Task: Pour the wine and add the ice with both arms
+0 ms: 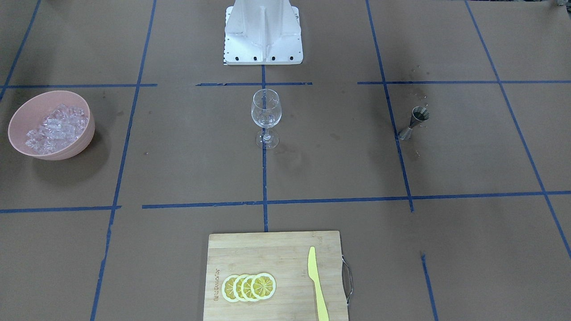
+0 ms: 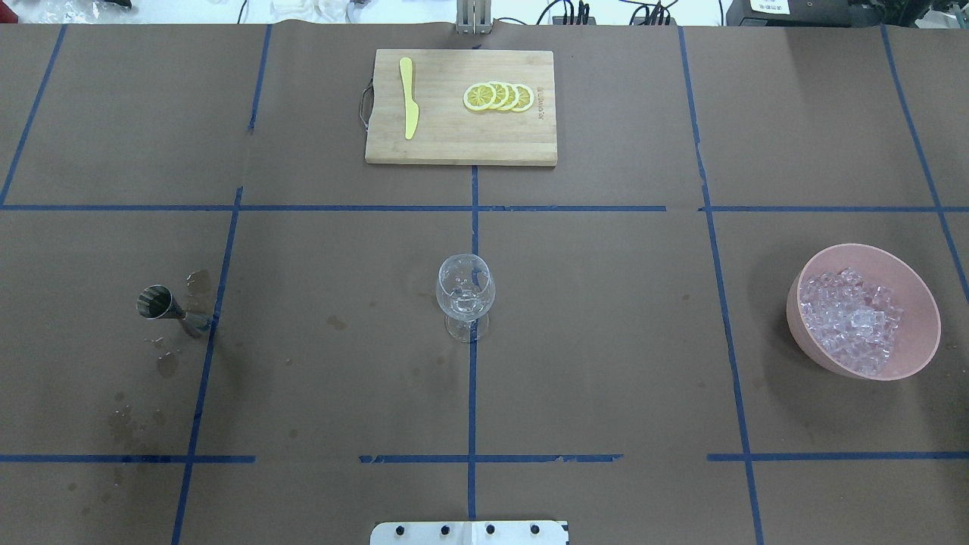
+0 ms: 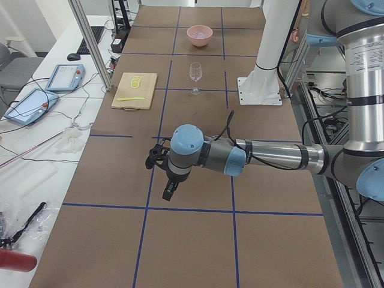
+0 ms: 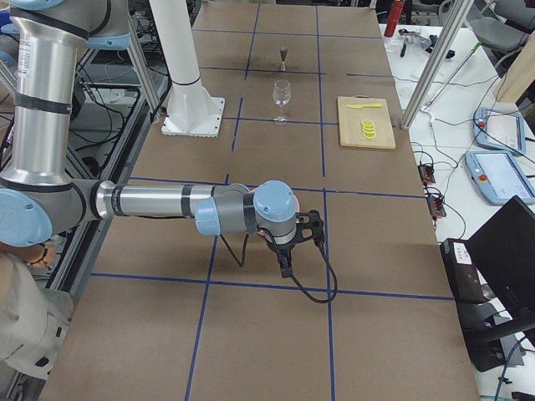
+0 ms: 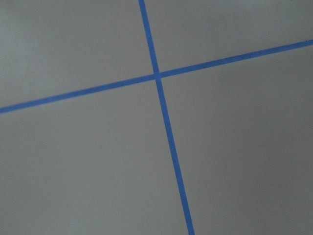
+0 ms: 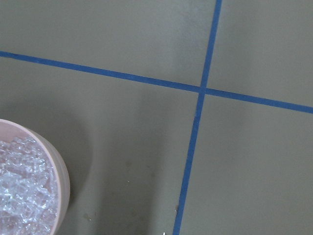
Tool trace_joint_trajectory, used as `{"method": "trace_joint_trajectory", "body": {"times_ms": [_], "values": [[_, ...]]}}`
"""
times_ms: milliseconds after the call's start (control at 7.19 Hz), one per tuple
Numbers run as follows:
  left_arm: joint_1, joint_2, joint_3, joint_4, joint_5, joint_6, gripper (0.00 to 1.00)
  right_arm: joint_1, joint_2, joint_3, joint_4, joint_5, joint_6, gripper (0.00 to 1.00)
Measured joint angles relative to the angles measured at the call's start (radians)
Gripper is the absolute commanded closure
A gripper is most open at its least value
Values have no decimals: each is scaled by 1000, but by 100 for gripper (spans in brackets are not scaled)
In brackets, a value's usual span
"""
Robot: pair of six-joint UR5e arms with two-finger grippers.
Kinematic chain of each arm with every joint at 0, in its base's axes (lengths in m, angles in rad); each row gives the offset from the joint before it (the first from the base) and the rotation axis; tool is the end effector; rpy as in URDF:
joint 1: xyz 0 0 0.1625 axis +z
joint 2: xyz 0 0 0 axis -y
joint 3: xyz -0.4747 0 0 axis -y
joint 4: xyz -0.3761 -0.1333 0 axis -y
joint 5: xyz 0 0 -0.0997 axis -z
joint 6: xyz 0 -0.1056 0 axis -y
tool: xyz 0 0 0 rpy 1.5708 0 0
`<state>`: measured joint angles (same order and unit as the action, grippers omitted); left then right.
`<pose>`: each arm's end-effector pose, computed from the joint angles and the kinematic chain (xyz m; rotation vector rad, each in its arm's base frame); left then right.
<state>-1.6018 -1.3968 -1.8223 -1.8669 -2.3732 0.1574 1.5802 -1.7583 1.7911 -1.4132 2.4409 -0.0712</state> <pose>-0.0701 -0.4104 0.6328 0.4272 0.7578 0.2682 0.0563 -0.3977 0.6645 0.2131 -0.8600 -0.1405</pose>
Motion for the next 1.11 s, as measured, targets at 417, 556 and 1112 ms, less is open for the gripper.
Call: {"method": "trace_joint_trajectory", "body": {"times_ms": [417,556,1112], "values": [[2,10,57,-568,-25,-165,0,0,16,2,86,27,-3,0],[8,10,69,-679,-57,-268,0,0,17,1,113,16,-1,0],[262,13,59,-1009,99,-666,0,1,6,-29,166,-7,10,0]]}}
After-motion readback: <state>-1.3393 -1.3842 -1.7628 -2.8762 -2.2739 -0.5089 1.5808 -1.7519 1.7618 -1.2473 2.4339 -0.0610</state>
